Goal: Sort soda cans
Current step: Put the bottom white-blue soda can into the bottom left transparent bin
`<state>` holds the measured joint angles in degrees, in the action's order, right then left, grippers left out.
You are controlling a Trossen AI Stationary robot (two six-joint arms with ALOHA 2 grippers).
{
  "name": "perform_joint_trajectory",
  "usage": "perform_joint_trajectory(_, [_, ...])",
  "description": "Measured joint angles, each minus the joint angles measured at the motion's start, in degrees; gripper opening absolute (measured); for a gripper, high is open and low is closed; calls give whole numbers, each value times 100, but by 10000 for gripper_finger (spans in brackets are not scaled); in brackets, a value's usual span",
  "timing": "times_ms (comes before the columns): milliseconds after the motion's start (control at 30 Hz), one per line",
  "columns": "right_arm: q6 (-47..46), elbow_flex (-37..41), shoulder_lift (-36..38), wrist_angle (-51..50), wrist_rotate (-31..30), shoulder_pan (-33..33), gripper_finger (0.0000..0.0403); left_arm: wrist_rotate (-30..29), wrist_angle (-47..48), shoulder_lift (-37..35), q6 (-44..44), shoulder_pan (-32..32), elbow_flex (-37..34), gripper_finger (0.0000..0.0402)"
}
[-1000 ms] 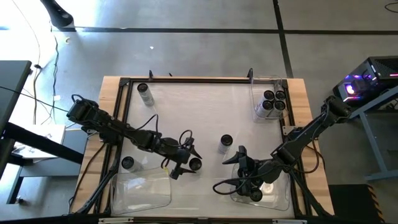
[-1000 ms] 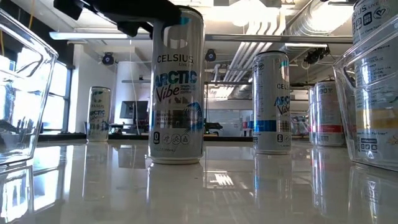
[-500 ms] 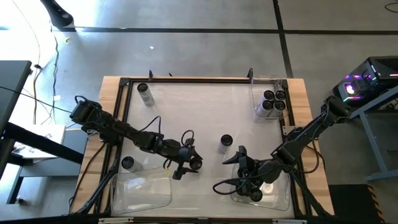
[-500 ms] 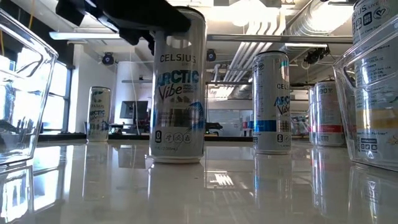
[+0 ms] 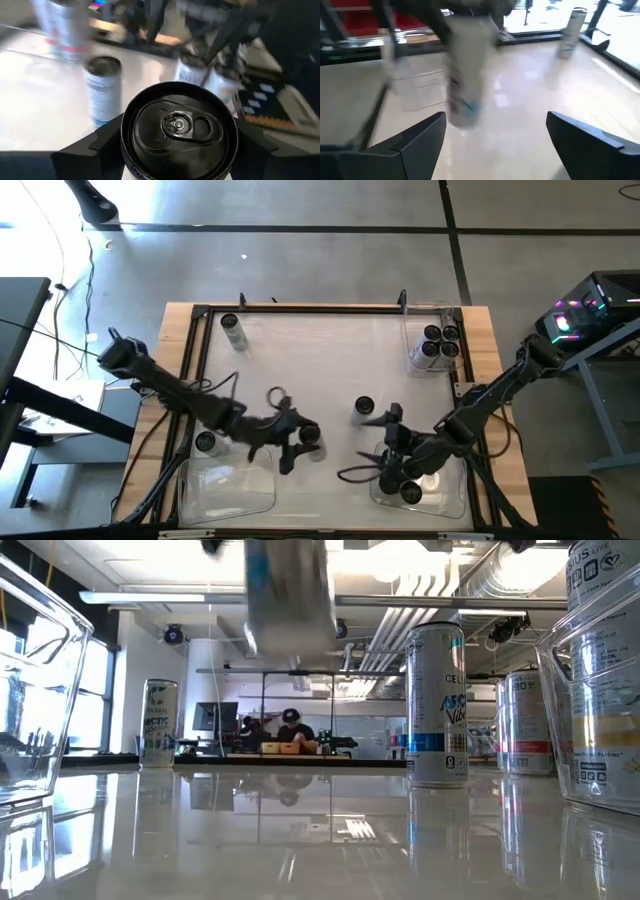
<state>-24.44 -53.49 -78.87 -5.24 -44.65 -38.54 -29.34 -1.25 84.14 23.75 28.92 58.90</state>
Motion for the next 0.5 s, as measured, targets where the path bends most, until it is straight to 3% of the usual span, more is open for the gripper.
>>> perform_joint_trajectory(167, [-8,0,-210,-131,-49,264,341,-1810,2575,52,1846,942,1502,248])
perform_joint_trajectory(267, [40,0,-381,-120,-35,352,341,-2506,4020,290,3293,1477,2329,248])
perform_joint_trajectory(400, [98,0,-500,-137,-37,367,341,-2575,5809,686,5189,1994,3162,248])
perform_joint_trajectory(500, [141,0,-507,-127,-78,307,341,-2227,7248,978,6471,2253,3634,248])
